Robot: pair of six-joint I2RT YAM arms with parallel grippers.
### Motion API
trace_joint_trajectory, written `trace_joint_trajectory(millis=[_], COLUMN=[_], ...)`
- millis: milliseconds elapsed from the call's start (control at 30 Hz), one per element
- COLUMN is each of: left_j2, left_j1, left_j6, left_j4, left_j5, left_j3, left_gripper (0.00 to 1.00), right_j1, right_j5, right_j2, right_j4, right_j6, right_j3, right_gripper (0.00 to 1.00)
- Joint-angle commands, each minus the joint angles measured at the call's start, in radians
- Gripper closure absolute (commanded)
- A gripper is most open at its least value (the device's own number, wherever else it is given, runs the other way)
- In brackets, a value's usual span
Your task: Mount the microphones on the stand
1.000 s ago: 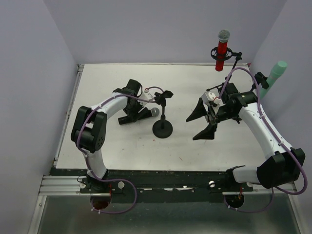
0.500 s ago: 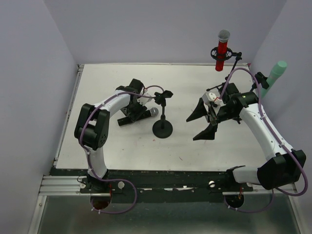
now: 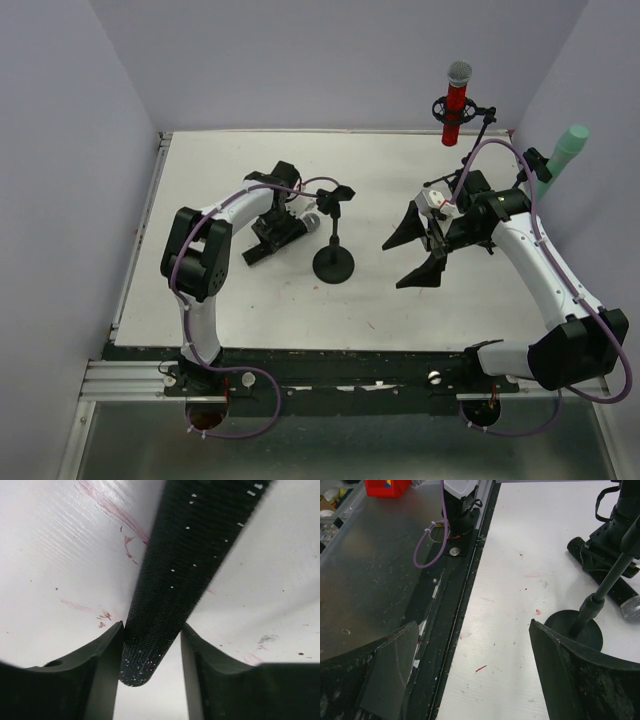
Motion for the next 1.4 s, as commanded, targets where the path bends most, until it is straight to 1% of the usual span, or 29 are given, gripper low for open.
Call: trace_joint_trajectory(millis=[0, 67, 167, 200, 267, 567, 700, 800, 867, 967, 1067, 1133, 1200, 1267, 1367], left_j2=[0.019, 0.009, -0.038, -0.062, -0.122, -0.414, -0.598, -0.731, -0.826, -0.947, -1.015, -1.041, -1.06, -1.07, -1.038], left_j1=[0.004, 0.024, 0.073, 0.088, 0.12, 0.2, 0.211, 0.212, 0.212, 0.212, 0.212, 0.214, 0.212, 0.212, 0.2], left_j6=[-0.036, -0.063, -0.115, -0.135, -0.165, -0.287, -0.343, -0.368, -0.38, -0.4, -0.429, -0.472, -0.532, -0.592, -0.707], left_j4=[-0.038, -0.033, 0.02, 0.042, 0.102, 0.33, 0.427, 0.479, 0.513, 0.539, 0.547, 0.568, 0.607, 0.665, 0.758], left_j5=[-0.022, -0.016, 0.013, 0.056, 0.097, 0.182, 0.228, 0.234, 0.251, 0.295, 0.361, 0.409, 0.464, 0.522, 0.625], left_j3=[0.036, 0.03, -0.005, -0.025, -0.068, -0.263, -0.355, -0.398, -0.417, -0.408, -0.352, -0.305, -0.257, -0.213, -0.13], left_gripper=[0.58, 0.66, 0.76, 0.8, 0.84, 0.86, 0.86, 0.86, 0.86, 0.86, 0.87, 0.87, 0.87, 0.87, 0.87], right_j1=[0.006, 0.006, 0.006, 0.006, 0.004, 0.006, 0.006, 0.006, 0.007, 0.006, 0.006, 0.006, 0.006, 0.007, 0.015], right_j5=[-0.024, -0.024, -0.023, -0.023, -0.023, -0.021, 0.009, 0.061, 0.106, 0.19, 0.255, 0.265, 0.241, 0.198, 0.167], right_j2=[-0.018, -0.021, -0.02, -0.02, -0.017, -0.004, -0.006, -0.02, -0.035, -0.06, -0.035, 0.023, 0.09, 0.141, 0.183], right_j4=[-0.021, -0.021, -0.018, -0.015, -0.012, 0.023, 0.068, 0.181, 0.297, 0.492, 0.546, 0.505, 0.421, 0.381, 0.424], right_j6=[-0.014, -0.014, -0.014, -0.013, -0.01, 0.022, 0.065, 0.18, 0.312, 0.572, 0.686, 0.731, 0.734, 0.768, 0.886], right_j3=[0.001, 0.001, -0.002, -0.004, -0.005, -0.018, -0.027, -0.045, -0.059, -0.046, 0.048, 0.16, 0.287, 0.408, 0.533], right_gripper=[0.01, 0.0, 0.0, 0.0, 0.01, 0.0, 0.0, 0.01, 0.0, 0.0, 0.0, 0.0, 0.0, 0.0, 0.0])
